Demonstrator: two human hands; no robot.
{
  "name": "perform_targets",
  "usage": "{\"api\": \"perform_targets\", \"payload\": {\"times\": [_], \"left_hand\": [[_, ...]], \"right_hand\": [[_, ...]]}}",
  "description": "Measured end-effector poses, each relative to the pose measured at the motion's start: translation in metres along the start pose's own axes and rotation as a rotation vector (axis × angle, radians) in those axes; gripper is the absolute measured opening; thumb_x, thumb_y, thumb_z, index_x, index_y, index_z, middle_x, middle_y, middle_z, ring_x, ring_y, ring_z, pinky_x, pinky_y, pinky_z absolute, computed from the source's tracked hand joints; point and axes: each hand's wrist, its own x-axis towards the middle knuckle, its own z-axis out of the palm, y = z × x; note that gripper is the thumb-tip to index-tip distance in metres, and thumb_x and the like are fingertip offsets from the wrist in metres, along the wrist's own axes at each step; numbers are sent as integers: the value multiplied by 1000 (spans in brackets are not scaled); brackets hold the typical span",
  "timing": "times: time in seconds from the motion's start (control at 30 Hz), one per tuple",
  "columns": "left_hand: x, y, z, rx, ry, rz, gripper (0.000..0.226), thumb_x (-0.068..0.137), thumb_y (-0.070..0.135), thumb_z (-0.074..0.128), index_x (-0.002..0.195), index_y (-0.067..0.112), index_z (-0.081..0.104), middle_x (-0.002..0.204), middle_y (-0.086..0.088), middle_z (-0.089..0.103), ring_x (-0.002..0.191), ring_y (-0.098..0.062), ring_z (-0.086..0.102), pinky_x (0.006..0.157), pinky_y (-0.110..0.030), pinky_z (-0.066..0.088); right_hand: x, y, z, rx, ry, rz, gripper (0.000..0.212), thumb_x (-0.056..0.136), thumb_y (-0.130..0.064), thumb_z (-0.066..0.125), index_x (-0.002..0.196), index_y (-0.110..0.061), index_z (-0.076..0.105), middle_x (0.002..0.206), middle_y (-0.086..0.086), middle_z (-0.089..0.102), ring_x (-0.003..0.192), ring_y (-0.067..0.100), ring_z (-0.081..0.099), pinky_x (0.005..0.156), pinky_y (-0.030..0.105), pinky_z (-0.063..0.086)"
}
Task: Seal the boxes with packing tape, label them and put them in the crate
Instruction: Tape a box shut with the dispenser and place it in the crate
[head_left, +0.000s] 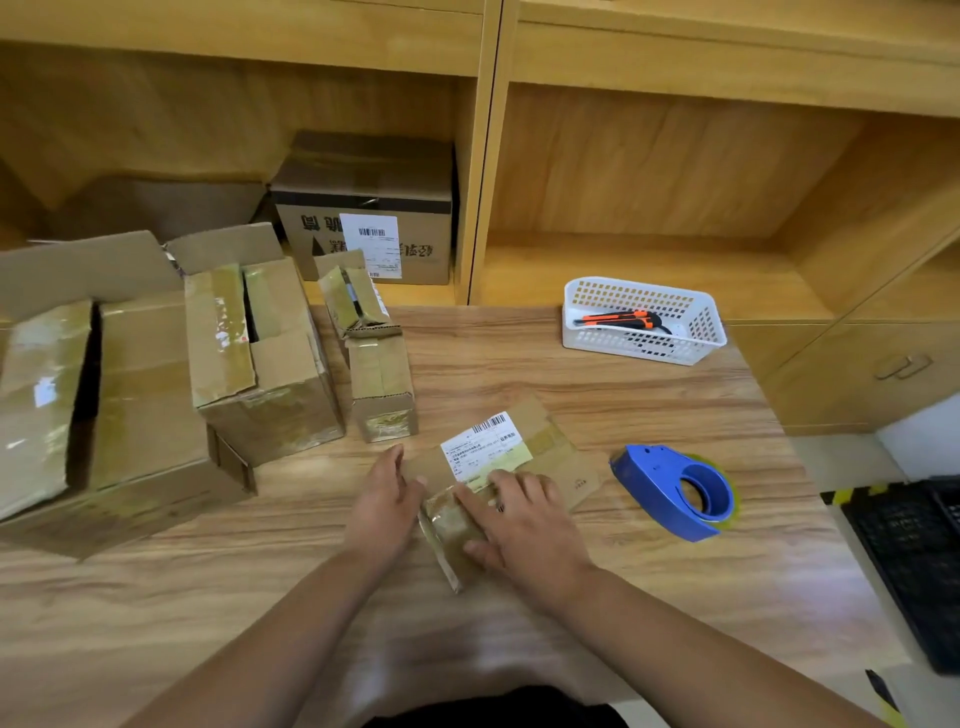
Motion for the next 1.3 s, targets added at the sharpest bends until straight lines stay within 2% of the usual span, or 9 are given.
{"api": "perform_targets", "payload": {"times": [0.1,0.2,0.37,0.57,0.7,0.83,0.93,1.17,1.3], "left_hand": [[-13,-5,7,-43,-63,25,70,90,27,59,147,8,21,136,1,40,124,-12,38,105,-25,29],[-16,-14,6,-96,-111,-6,87,83,47,60,149,14,15,141,-2,41,130,-16,39,110,-39,32],[-11,-13,4,-109,-141,12,73,89,25,60,146,12,17,133,-6,48,125,-21,44,107,-41,36],[-9,-12,5,-132,-159,-7,73,89,14,60,145,6,15,130,-9,46,123,-22,43,105,-34,35],[-9,-15,6,-120,-160,-32,80,86,28,60,147,8,12,134,-11,41,127,-23,38,109,-42,33],[-8,-14,8,-77,-160,-21,73,91,18,57,147,8,12,133,-10,39,127,-23,35,108,-36,30],[-7,-16,8,-57,-156,-11,74,91,21,57,147,8,11,134,-12,39,127,-25,35,109,-40,30],[-7,-13,10,-62,-158,-36,74,93,21,54,148,8,8,138,-15,37,128,-27,35,108,-38,31],[-17,-9,17,-62,-83,-34,72,95,20,49,150,9,3,145,-15,32,133,-25,30,108,-28,24]], "right_hand": [[0,-8,6,15,-78,-28,54,87,-59,30,136,-37,41,135,10,51,117,29,46,102,45,41],[1,-11,7,20,-143,10,52,94,-59,18,137,-40,40,140,10,49,125,31,50,102,48,41],[9,3,8,-3,-108,-6,46,96,-56,18,136,-45,39,145,13,42,134,35,39,106,48,21],[10,26,7,-23,-127,57,48,99,-53,7,139,-47,32,147,14,40,136,35,35,107,49,18],[11,42,7,-40,-172,101,48,99,-54,6,140,-47,30,147,14,39,139,35,28,108,49,14],[9,68,7,6,-127,169,64,79,-68,-23,139,-57,-5,157,5,-16,141,26,-25,111,45,-18],[10,82,1,-22,-179,177,75,66,-70,-36,137,-54,-13,156,3,-22,136,23,-35,111,47,-20],[10,72,3,-9,-189,272,81,66,-70,-35,141,-46,-15,159,4,-11,143,27,-22,113,45,-18],[8,47,1,-44,-110,221,80,86,-70,-7,146,-31,30,153,16,27,140,37,23,112,49,9]]}}
